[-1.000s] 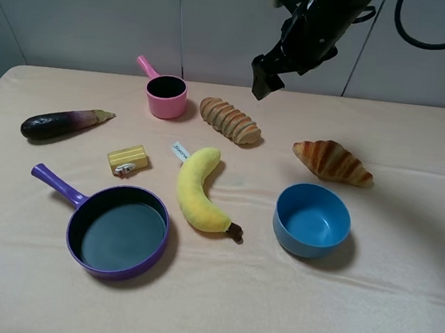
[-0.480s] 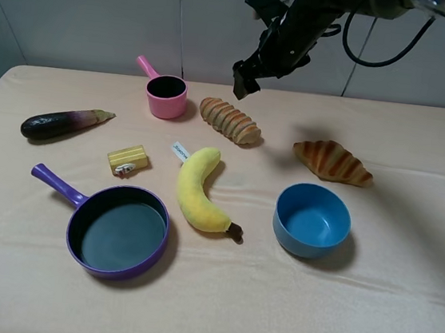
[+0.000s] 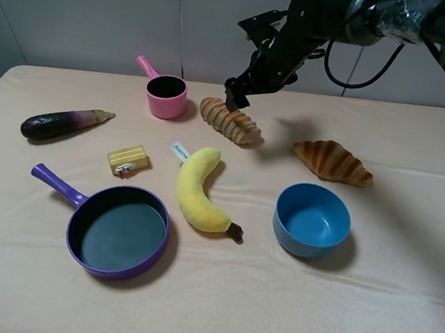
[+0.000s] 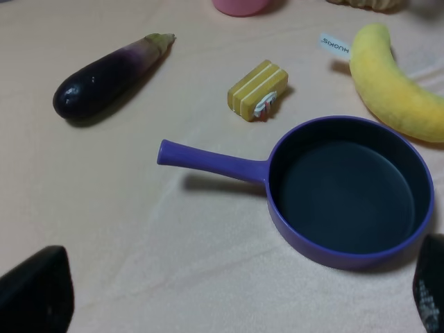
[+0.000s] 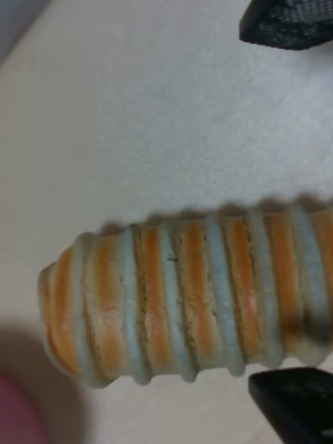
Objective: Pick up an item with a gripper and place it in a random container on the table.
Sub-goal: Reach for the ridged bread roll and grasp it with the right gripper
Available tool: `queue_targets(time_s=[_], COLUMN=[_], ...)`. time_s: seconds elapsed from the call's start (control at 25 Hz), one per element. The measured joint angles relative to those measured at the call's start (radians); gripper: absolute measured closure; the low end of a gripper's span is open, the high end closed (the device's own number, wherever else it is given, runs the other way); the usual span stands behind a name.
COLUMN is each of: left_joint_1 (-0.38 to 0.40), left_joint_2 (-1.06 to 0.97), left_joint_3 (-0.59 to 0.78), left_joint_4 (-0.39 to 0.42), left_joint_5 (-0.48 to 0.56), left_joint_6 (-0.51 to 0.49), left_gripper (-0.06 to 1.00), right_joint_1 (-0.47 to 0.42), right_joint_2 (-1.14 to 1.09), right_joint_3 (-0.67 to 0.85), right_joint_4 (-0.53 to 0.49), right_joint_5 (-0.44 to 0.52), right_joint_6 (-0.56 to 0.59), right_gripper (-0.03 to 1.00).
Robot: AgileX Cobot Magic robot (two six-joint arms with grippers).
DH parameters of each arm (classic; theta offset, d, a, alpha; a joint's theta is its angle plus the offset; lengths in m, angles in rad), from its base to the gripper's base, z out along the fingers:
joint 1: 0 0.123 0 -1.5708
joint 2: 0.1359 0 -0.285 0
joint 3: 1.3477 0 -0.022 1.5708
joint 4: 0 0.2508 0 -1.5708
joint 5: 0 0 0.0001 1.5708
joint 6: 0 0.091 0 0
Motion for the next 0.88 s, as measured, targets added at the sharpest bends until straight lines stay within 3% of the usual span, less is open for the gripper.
queue_targets(time_s=[0.88], left_joint_1=[0.0], left_joint_2=[0.0], left_joint_3=[0.0], left_joint_4=[0.0], left_joint_5=[0.0], left_joint_6=[0.0], left_gripper=[-0.05], right_joint_1=[0.0], right_joint_2=[0.077], right_joint_3=[-0.003], right_joint_4=[0.057], right_joint_5=[-0.019], right_joint_6=[-0.037], right_gripper=[0.27])
